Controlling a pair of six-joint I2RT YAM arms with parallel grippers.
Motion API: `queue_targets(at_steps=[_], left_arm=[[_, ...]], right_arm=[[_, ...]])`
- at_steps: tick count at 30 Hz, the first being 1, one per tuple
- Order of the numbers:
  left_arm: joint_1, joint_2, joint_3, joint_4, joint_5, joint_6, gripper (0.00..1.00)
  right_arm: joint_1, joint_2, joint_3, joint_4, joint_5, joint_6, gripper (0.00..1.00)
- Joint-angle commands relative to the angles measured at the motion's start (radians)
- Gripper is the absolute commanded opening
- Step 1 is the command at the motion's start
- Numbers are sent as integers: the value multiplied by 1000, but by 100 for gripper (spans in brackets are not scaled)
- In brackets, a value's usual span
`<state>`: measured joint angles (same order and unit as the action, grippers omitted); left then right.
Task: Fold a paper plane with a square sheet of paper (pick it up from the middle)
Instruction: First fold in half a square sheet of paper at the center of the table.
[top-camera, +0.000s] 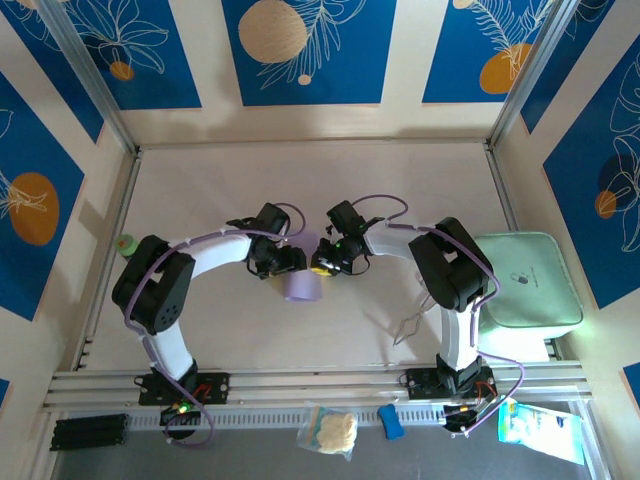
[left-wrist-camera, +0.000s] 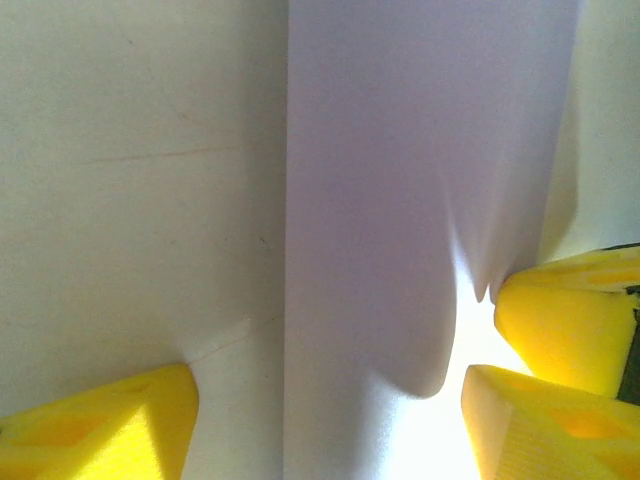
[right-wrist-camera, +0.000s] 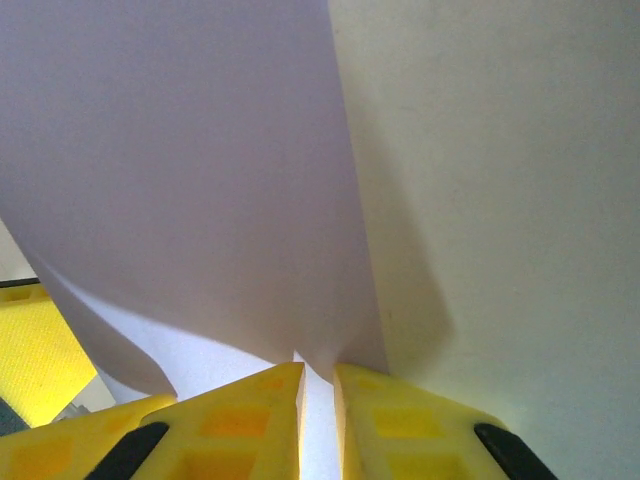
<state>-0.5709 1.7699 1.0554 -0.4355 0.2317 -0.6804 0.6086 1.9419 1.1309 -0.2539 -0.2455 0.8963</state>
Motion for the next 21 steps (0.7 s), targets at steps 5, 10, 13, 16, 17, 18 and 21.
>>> queue_targets(at_steps=[5,10,13,16,17,18,21], left_arm=[[-30,68,-14,-94,-11,12,66],[-30,99,-6,-115,-45,51,54],[-28,106,-2,-116,-49,71,50],[-27,116,4,-115,-47,93,46],[-26,118,4,-115,-47,102,46],[-27,120,6,-114,-45,112,45],[-22,126,7,-114,-39,143,45]], right_arm=[[-23,-31,-26,15,-65,34,20],[-49,-115,-44,56,-89,26,28],[-65,-159,-53,39,-60,14,32],[-80,-186,-59,-3,-7,-4,36],[-85,-192,-62,-15,7,-11,37],[-89,-199,-67,-22,16,-15,37],[-100,-210,-78,-35,35,-20,38]])
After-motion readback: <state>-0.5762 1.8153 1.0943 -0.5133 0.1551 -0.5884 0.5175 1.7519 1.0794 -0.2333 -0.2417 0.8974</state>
